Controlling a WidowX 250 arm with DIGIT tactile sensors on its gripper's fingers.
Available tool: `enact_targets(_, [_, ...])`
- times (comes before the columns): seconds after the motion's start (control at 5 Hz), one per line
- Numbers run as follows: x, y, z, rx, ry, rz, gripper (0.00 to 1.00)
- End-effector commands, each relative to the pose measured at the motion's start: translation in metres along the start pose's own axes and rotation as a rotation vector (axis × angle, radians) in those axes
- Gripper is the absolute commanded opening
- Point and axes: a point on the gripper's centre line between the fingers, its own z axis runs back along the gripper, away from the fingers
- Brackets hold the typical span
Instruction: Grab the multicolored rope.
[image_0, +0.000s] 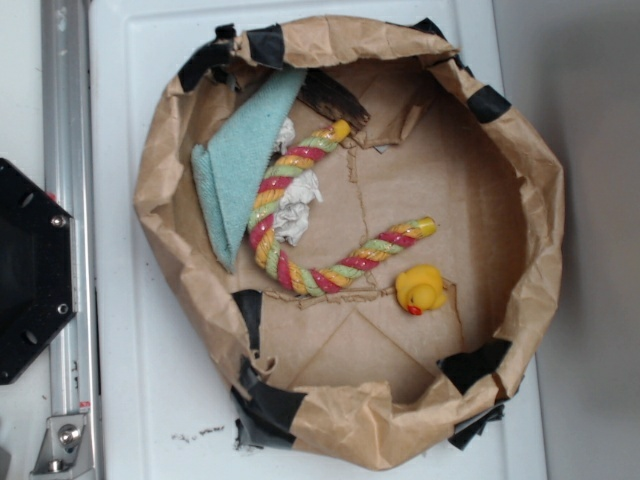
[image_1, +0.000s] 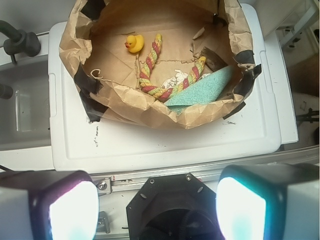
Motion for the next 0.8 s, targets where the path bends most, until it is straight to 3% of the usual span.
enact_targets(0.0, [0.0,0.0,0.0,0.0,0.0,0.0,1.0])
enact_targets(0.2, [0.048,0.022,-0.022,0.096,-0.118,-0.071,1.0])
enact_targets(0.6, [0.097,0.046,-0.083,0.11,-0.073,-0.116,1.0])
